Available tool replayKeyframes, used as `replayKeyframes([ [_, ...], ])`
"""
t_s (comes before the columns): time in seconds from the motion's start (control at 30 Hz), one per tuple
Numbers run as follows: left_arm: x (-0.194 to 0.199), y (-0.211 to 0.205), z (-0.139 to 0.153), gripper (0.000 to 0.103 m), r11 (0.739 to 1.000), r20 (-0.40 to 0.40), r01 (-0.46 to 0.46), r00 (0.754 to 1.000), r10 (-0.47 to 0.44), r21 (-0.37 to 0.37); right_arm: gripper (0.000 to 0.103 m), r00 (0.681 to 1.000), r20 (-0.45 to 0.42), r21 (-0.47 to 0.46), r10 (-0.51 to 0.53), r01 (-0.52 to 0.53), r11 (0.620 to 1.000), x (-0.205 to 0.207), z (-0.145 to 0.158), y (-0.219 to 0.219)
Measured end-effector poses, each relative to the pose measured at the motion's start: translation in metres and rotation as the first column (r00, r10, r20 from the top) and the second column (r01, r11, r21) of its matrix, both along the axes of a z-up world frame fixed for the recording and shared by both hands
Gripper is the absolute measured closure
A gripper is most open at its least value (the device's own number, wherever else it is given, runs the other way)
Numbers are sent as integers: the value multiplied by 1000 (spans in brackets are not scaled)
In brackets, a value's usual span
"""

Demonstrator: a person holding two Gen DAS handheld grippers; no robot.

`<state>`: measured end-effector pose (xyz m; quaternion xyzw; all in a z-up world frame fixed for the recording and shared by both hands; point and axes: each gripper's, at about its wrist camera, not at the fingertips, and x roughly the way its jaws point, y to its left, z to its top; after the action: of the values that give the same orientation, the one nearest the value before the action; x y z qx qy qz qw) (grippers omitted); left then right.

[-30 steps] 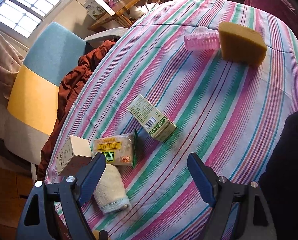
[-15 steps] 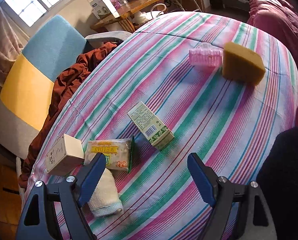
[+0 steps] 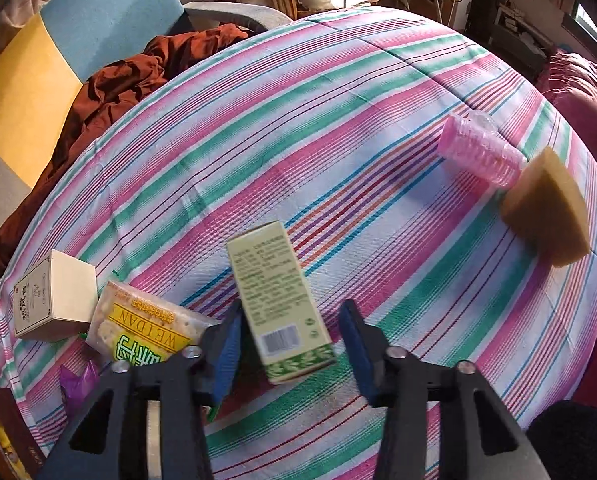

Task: Organize objects
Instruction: 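Hold the sponge in the left tool while the right tool grasps the green-and-white box, then carry the sponge with the left tool into the tray and release it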

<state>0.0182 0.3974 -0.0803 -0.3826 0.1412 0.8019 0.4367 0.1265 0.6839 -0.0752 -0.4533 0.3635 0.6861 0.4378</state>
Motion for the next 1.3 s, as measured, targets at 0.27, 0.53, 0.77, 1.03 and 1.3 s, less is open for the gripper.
replayKeyframes([
  [0.27,1,-1,0,36,1000,3,3,1000,-3,5,73,1000,13,-63,23,-22,998,15,5,-33],
  [0.53,1,-2,1,36,1000,8,4,1000,-4,12,73,990,-65,-166,129,-138,976,13,-2,-106],
  [0.77,2,-3,1,37,1000,3,7,1000,-7,9,73,965,-15,-87,263,-263,961,-8,-1,-129],
  [1.03,5,-3,2,39,1000,-20,0,1000,-1,-5,73,960,-37,-71,279,-281,957,-10,1,-124],
  [1.3,8,-10,4,46,1000,-31,-20,999,19,-18,73,955,-37,-68,295,-297,953,-14,2,-123],
])
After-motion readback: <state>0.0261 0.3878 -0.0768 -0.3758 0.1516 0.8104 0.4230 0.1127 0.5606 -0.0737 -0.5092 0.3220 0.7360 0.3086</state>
